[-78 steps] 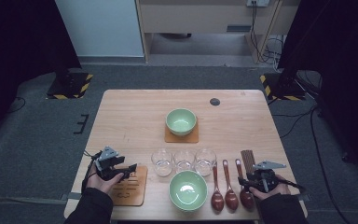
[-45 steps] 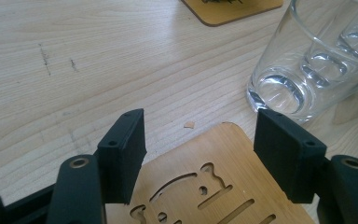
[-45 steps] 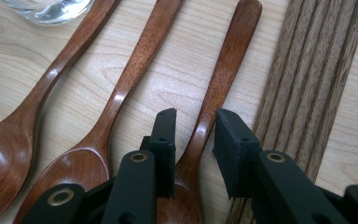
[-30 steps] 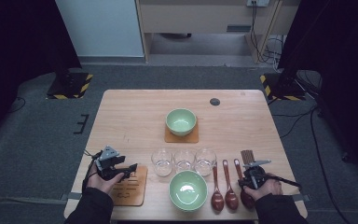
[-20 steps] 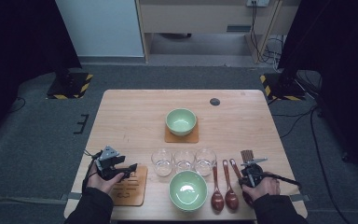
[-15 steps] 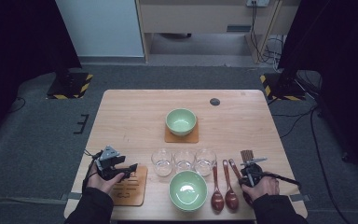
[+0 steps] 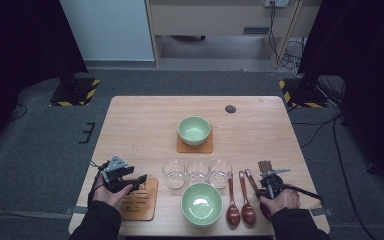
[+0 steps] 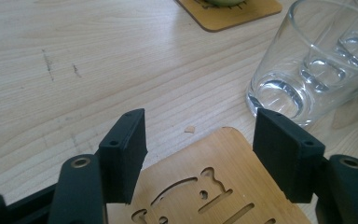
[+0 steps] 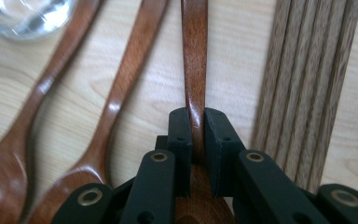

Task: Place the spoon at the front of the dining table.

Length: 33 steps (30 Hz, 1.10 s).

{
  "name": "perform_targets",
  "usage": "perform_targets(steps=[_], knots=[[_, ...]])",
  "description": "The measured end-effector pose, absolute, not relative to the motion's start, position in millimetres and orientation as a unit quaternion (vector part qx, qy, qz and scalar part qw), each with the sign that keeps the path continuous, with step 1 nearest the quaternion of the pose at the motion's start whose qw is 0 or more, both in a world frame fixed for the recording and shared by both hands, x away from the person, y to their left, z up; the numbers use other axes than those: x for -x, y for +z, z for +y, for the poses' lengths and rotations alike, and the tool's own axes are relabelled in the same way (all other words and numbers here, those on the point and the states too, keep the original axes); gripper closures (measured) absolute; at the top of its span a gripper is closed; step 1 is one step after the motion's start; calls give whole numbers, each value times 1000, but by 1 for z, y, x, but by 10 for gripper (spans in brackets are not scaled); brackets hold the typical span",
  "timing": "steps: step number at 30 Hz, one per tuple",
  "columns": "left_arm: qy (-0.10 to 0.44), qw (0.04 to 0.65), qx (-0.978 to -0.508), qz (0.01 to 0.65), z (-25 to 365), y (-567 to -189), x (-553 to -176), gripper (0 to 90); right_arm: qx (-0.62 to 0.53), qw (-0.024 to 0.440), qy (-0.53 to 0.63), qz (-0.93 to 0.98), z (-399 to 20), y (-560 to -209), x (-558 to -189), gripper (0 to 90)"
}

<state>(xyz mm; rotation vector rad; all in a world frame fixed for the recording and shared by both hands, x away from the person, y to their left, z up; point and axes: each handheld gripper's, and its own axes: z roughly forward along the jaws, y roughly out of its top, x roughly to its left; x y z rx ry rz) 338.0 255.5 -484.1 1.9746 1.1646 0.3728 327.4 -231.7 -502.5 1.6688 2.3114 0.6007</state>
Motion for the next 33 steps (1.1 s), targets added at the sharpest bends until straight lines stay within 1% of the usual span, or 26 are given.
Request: perform_targets(steps=[8, 16, 24, 33], knots=[[157, 445, -755, 455, 250, -470, -336, 350, -563, 122, 256, 776, -236, -495, -327, 816], [168, 508, -725, 434, 234, -444, -334, 354, -552, 132, 315, 761, -243, -484, -327, 816], [161, 538, -724, 400, 203, -426, -339, 365, -540, 149, 382, 735, -253, -466, -328, 816], [152, 559, -721, 379, 172, -409, -347, 371, -516, 161, 435, 720, -258, -452, -331, 816]])
